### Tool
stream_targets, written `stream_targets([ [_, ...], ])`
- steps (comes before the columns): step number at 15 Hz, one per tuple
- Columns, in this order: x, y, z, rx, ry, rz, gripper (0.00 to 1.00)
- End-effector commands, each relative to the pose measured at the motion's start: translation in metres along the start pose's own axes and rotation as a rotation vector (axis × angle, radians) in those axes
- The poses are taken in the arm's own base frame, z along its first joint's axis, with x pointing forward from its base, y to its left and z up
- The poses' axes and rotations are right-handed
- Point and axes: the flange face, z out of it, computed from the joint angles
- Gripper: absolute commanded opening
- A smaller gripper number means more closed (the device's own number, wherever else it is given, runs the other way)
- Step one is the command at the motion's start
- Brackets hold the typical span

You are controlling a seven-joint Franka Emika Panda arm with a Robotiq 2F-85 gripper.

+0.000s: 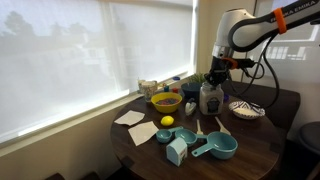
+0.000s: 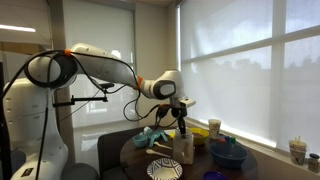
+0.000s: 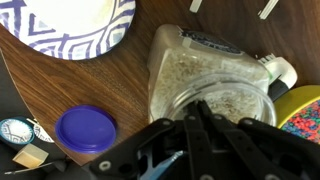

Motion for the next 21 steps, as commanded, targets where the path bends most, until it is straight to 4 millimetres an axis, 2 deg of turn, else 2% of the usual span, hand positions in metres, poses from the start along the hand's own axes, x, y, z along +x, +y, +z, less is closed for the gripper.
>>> stream_targets([
  [1, 0.0, -0.005, 0.006, -0.005, -0.031, -0.008, 0.01],
  [7, -0.003, 0.004, -0.02, 0.012, 0.021, 0.01, 0.01],
  [15, -0.018, 0.003, -0.082, 0.09, 0.163, 0.026, 0.01],
  [18, -0.033, -0.007, -0.102, 0.127, 0.158, 0.021, 0.01],
  [21, -0.055, -0.025, -0.114, 0.161, 0.126, 0.003, 0.01],
])
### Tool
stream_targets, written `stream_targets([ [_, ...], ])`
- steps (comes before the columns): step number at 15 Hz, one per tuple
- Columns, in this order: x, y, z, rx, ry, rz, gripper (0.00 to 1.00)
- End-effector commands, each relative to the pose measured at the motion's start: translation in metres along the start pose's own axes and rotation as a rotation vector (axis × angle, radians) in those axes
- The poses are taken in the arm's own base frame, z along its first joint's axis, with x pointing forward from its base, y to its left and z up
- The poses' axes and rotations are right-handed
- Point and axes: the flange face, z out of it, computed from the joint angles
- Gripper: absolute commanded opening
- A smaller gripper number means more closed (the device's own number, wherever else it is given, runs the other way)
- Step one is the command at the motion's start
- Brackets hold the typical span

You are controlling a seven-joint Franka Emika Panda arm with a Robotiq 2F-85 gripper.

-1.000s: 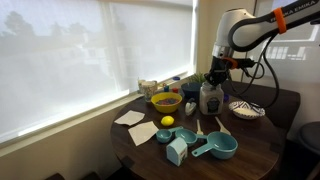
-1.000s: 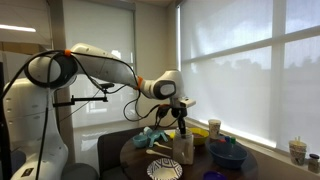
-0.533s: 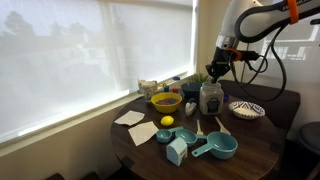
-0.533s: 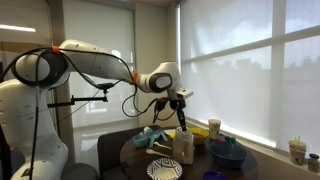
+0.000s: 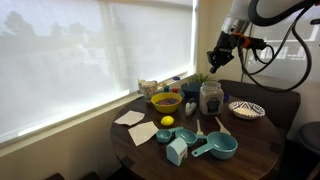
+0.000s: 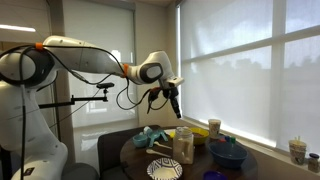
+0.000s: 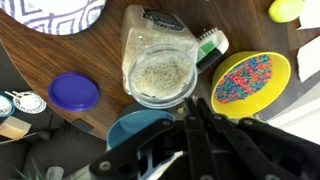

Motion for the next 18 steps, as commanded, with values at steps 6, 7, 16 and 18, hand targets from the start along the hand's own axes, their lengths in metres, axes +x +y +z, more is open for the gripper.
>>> stream_targets([
  [6, -0.039, -0.041, -0.016, 0.048, -0.056, -0.05, 0.05],
  [7, -0.04, -0.042, -0.015, 0.047, -0.057, -0.052, 0.05],
  [16, -0.088, -0.062, 0.007, 0.019, -0.187, -0.032, 0.01],
  [18, -0.105, -0.061, 0.022, -0.046, -0.223, -0.04, 0.01],
])
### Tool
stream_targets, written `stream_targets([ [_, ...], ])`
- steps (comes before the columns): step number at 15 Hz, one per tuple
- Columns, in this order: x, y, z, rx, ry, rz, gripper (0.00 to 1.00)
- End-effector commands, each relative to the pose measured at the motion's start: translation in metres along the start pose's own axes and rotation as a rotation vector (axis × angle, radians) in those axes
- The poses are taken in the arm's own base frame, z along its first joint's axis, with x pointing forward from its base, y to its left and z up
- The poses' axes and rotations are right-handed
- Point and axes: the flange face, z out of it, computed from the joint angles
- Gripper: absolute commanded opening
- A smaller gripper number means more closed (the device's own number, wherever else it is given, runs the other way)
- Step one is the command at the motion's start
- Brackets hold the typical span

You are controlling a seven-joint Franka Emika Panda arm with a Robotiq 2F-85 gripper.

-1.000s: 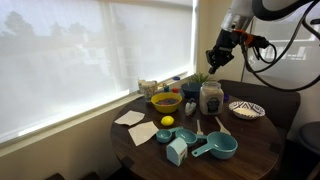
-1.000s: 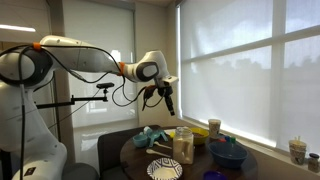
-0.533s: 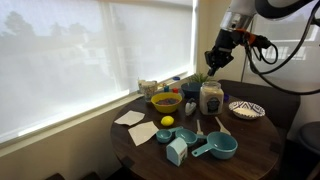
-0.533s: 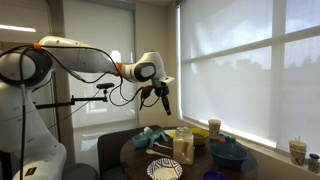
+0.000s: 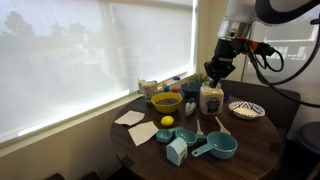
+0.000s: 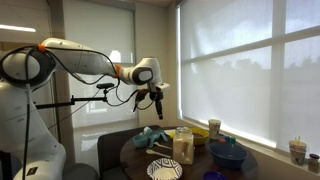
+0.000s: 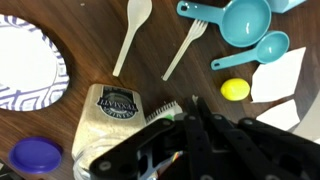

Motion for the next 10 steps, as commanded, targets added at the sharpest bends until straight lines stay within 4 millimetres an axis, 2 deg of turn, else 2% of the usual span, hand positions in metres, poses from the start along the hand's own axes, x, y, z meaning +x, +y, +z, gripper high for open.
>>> stream_targets([
  [1, -0.027, 0.001, 0.026, -0.092, -0.067, 0.029, 0.01],
  [6, -0.059, 0.006, 0.072, -0.193, -0.149, 0.104, 0.01],
  [10, -0.072, 0.016, 0.101, -0.209, -0.178, 0.166, 0.01],
])
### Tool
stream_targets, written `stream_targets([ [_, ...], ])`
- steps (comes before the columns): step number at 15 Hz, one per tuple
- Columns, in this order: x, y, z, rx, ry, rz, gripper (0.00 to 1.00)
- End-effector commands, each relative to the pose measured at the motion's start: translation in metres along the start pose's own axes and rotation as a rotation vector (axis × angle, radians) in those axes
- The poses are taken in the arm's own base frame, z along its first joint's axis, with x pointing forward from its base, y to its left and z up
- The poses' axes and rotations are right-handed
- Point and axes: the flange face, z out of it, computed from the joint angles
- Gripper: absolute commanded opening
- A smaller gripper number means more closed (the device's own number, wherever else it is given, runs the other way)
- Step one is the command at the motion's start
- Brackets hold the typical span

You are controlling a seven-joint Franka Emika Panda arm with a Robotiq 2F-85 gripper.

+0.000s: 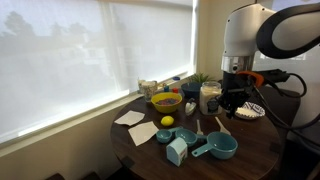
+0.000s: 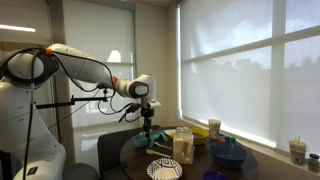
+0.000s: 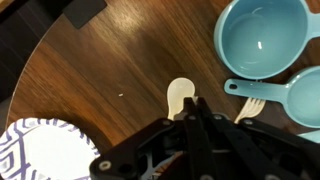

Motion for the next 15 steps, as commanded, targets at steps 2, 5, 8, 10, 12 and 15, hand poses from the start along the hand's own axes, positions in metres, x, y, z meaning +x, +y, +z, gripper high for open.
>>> stream_targets([
  [2, -0.007, 0.006, 0.03, -0.01, -0.002, 0.083, 0.01],
  [5, -0.004, 0.009, 0.042, 0.007, 0.025, 0.119, 0.01],
  [8, -0.003, 0.012, 0.054, 0.025, 0.041, 0.145, 0.01],
  [10, -0.002, 0.013, 0.06, 0.035, 0.059, 0.157, 0.01],
  [12, 0.0, 0.015, 0.066, 0.043, 0.082, 0.17, 0.01],
  [15, 0.002, 0.016, 0.071, 0.052, 0.104, 0.187, 0.01],
])
